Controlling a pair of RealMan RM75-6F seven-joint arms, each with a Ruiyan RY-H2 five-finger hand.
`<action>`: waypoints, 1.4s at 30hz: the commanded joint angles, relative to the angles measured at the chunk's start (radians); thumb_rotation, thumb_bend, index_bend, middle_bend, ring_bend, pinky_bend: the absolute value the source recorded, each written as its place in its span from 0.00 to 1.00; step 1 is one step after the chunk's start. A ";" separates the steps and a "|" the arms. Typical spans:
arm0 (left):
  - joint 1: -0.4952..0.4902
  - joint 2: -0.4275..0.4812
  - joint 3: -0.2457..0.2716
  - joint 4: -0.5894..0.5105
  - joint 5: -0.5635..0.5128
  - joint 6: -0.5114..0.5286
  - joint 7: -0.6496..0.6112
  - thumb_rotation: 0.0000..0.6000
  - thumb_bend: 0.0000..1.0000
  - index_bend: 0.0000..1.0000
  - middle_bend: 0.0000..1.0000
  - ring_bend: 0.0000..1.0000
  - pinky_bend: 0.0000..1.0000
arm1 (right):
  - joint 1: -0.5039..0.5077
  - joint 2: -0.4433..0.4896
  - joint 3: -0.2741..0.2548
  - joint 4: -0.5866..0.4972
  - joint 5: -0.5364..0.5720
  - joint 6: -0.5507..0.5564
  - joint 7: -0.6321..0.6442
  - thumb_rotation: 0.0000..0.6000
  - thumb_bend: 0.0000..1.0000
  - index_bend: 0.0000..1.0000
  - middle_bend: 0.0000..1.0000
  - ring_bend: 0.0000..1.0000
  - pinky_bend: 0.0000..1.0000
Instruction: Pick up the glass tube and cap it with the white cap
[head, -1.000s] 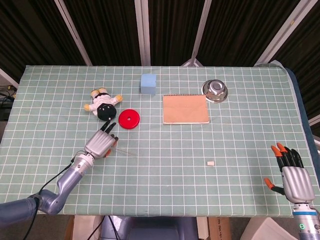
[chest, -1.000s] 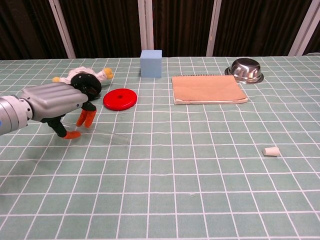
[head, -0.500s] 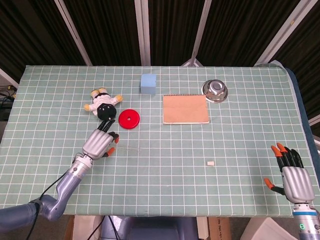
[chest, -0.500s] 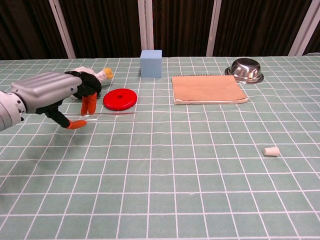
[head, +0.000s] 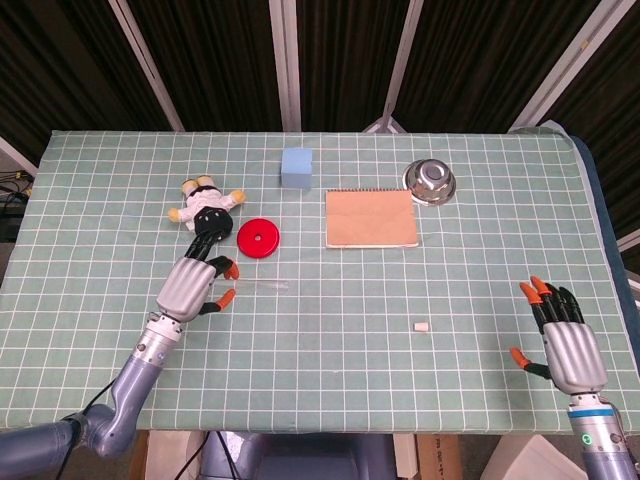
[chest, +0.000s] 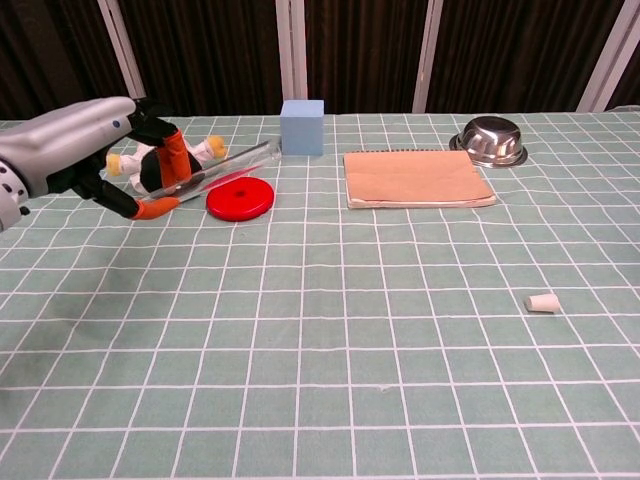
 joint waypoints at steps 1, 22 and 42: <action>-0.002 0.016 -0.010 -0.019 -0.004 -0.002 -0.002 1.00 0.52 0.53 0.57 0.06 0.00 | 0.046 -0.016 0.022 -0.036 0.043 -0.067 -0.047 1.00 0.27 0.17 0.13 0.00 0.00; -0.016 0.115 -0.048 -0.073 -0.016 -0.028 -0.044 1.00 0.52 0.54 0.57 0.06 0.00 | 0.262 -0.314 0.070 0.020 0.271 -0.261 -0.410 1.00 0.27 0.44 0.26 0.04 0.00; -0.019 0.123 -0.039 -0.062 -0.005 -0.031 -0.061 1.00 0.52 0.54 0.57 0.06 0.00 | 0.283 -0.384 0.058 0.108 0.367 -0.251 -0.427 1.00 0.33 0.50 0.27 0.04 0.00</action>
